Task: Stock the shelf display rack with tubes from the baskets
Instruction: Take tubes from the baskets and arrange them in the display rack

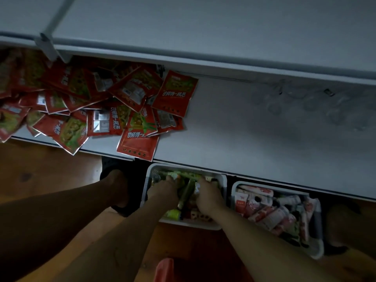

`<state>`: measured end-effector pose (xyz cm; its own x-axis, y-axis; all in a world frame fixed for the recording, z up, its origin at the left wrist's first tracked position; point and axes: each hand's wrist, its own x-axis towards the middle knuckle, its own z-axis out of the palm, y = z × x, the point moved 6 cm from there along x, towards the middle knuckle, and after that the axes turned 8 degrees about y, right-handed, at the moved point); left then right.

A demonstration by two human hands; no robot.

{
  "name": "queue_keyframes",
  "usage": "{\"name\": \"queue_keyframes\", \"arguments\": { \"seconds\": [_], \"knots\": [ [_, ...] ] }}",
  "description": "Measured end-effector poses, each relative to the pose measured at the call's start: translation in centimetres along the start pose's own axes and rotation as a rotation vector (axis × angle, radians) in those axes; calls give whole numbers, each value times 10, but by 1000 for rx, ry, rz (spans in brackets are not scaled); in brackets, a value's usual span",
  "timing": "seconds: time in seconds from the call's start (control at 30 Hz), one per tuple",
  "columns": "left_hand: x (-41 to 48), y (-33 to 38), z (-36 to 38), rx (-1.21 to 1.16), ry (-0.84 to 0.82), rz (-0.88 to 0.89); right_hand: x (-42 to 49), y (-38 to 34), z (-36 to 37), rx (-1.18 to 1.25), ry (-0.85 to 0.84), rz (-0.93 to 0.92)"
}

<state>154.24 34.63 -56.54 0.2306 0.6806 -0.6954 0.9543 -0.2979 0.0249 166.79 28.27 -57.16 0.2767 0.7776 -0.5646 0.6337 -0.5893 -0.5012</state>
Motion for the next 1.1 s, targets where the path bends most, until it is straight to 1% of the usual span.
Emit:
{"name": "queue_keyframes", "arguments": {
  "seconds": [0.1, 0.2, 0.4, 0.53, 0.6, 0.7, 0.8, 0.9, 0.97, 1.1],
  "knots": [
    [-15, 6, -29, 50, 39, 40, -10, -8, -17, -15, 2, -28],
    [-38, 11, -66, 54, 98, 93, -25, -29, -48, -71, 39, -116],
    [-109, 27, -170, -79, 390, 190, -63, -75, -135, 12, 237, -287],
    [-163, 41, -235, -158, 573, 329, -97, -107, -200, -9, 386, -331],
    [-199, 45, -266, -179, 688, 411, -118, -126, -233, 21, 468, -362],
    [-241, 47, -309, -215, 801, 482, -155, -161, -285, 22, 620, -504],
    [-270, 44, -347, -295, 895, 486, -186, -197, -325, 10, 705, -620],
    [-289, 39, -374, -388, 996, 535, -199, -225, -350, 5, 725, -641],
    [-291, 32, -390, -467, 1028, 554, -202, -241, -367, -24, 741, -656],
    [-285, 9, -424, -688, 1083, 603, -203, -278, -409, -49, 839, -690]
  ]
}}
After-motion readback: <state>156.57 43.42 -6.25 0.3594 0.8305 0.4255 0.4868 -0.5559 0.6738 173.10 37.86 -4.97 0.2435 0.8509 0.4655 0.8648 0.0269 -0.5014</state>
